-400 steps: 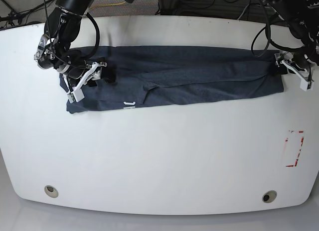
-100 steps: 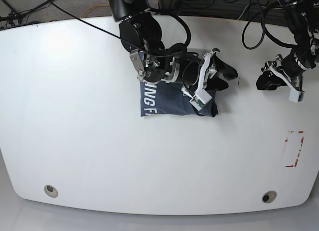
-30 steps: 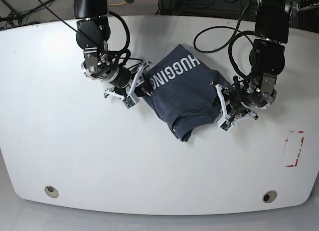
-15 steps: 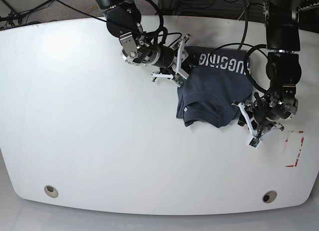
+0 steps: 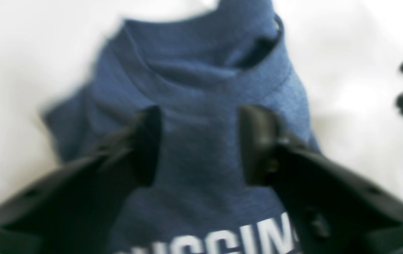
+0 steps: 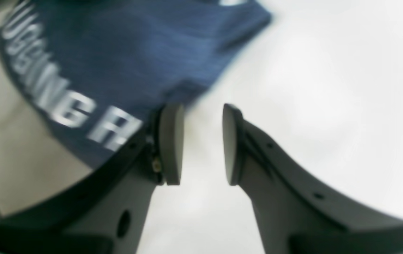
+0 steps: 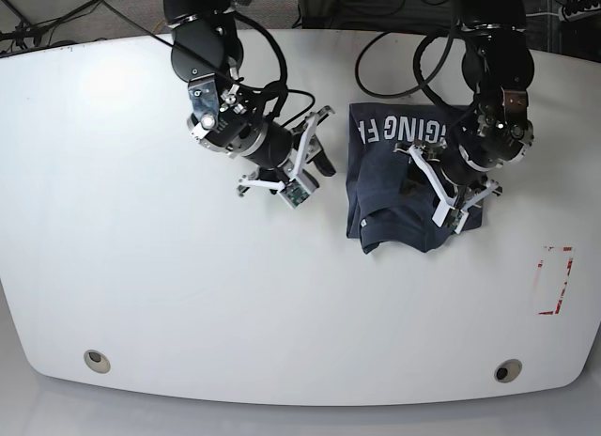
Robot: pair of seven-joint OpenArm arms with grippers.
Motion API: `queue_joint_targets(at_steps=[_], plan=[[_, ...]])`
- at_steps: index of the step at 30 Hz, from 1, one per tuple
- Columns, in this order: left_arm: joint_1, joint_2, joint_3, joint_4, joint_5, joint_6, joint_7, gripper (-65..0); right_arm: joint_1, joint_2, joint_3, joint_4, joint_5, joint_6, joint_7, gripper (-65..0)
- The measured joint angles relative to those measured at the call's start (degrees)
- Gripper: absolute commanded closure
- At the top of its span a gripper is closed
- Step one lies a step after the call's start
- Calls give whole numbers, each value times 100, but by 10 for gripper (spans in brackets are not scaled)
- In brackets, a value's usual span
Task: Fold the T-shirt properly
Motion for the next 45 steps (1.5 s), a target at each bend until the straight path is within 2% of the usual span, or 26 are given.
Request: queue_joint_targets(at_steps=[4, 7, 11, 12, 16, 19, 21, 26, 28, 31, 34, 38, 45], plan=[[278, 216, -13, 4, 13, 498, -68, -435, -70, 63, 221, 162, 184, 4, -72, -173], [354, 334, -7, -264, 4, 597, -122, -435, -114, 264, 363, 201, 647, 63, -4, -173], [308, 352, -13, -844, -22, 654, -498, -435, -129, 389, 682, 188, 990, -7, -85, -173], [284, 317, -20, -1034, -50, 605, -737, -435, -138, 389, 763, 184, 1139, -2, -76, -173], [120, 39, -83, -1657, -122, 420, -1266, -433, -238, 424, 962, 201, 1526, 17, -44, -173], [31, -157, -479, -1982, -63, 369, -1449, -435, -337, 566, 1097, 258, 1692, 20, -85, -173], [63, -433, -831, -2168, -50, 350, -1558, -435, -348, 675, 1161, 304, 1818, 13, -92, -173], [-50, -1502, -1202, -2809, -81, 345, -1541, -433, -348, 772, 1139, 396, 1829, -20, -98, -173], [-66, -1893, -1285, -3051, 20, 229, -1467, -433, -448, 787, 1126, 557, 1915, 35, -61, -173], [-44, -2284, -1718, -3528, 37, -83, -1486, -433, -542, 887, 1130, 688, 1937, 24, -66, -173], [2, -2610, -2085, -3963, 175, -535, -1679, -433, -525, 933, 1154, 758, 1845, 0, -103, -173], [31, -3067, -2074, -4297, 334, -973, -1746, -433, -544, 874, 1108, 918, 1934, 28, -66, -173], [94, -3136, -2061, -3775, 452, -1399, -1504, -433, -551, 883, 1115, 918, 1884, 20, -74, -173]])
